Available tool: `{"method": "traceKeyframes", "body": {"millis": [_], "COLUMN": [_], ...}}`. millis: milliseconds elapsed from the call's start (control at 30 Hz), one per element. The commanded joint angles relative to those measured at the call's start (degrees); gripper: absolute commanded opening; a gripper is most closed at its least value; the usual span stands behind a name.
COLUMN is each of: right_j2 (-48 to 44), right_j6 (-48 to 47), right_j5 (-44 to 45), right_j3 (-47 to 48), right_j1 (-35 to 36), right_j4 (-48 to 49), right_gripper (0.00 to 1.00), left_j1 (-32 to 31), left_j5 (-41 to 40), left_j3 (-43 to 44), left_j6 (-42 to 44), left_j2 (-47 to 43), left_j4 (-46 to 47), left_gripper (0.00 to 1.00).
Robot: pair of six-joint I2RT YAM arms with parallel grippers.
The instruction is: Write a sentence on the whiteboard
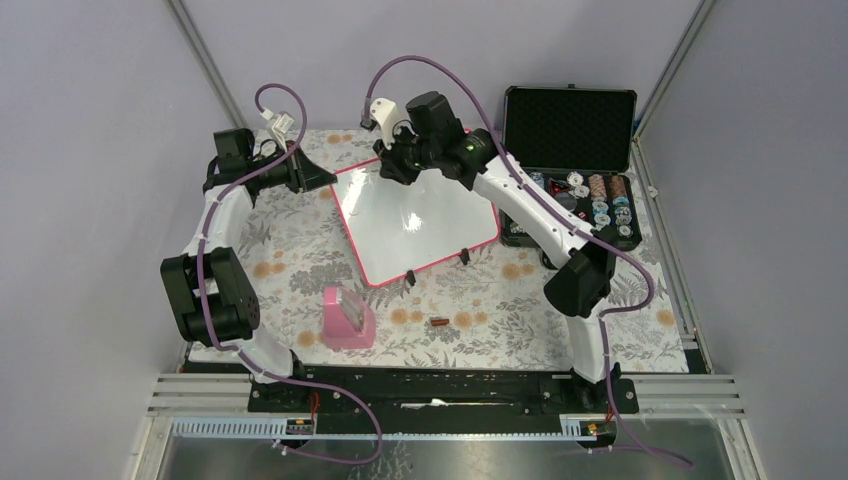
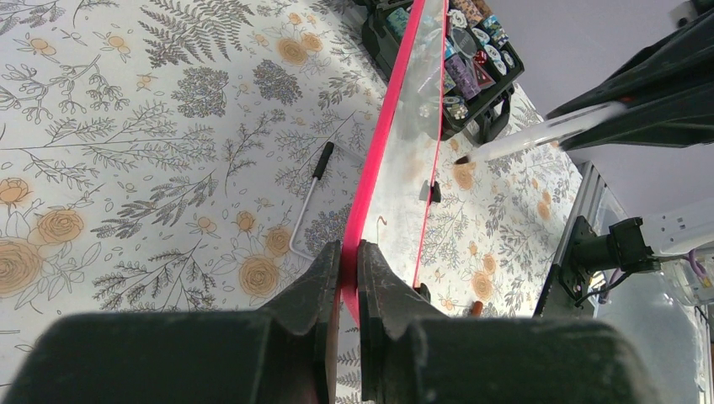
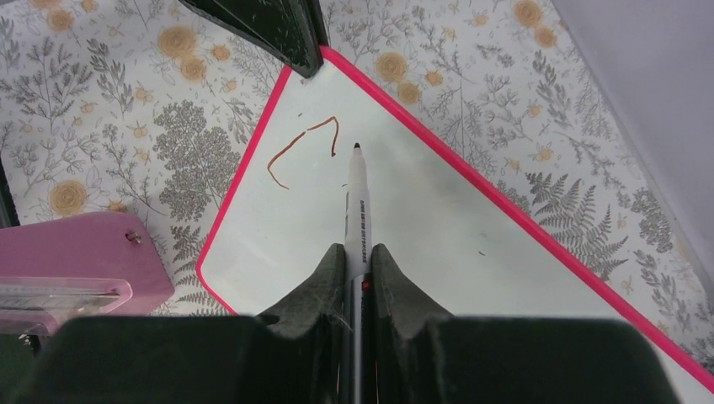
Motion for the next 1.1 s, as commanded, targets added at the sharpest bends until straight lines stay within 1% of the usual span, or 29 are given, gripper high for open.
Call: {"method": "traceKeyframes", "body": {"millis": [0, 667, 900, 1067], "right_j2": [1.80, 4.93, 5.49, 5.03], "right_j6": [0.00, 0.02, -0.25, -0.33], "right_j5": [0.39, 1.55, 1.77, 1.32], "right_j3": [2.49, 5.40, 5.26, 3.28], "right_j1": [0.20, 0.24, 0.17, 0.17], "right_j4": [-0.72, -0.76, -0.78, -0.76], "right_gripper": [0.00, 0.00, 0.00, 0.00], "left_j1": [-1.42, -1.60, -1.59, -1.63], "left_j5": [0.74, 0.68, 0.56, 0.50], "left_j3": [0.78, 0.78, 0.78, 0.78], "left_j6": [1.82, 1.97, 2.05, 2.15], "left_j2": [-1.79, -2.10, -2.05, -1.99], "left_j4": [-1.07, -1.14, -1.08, -1.13], "left_gripper": [0.00, 0.00, 0.00, 0.00]}}
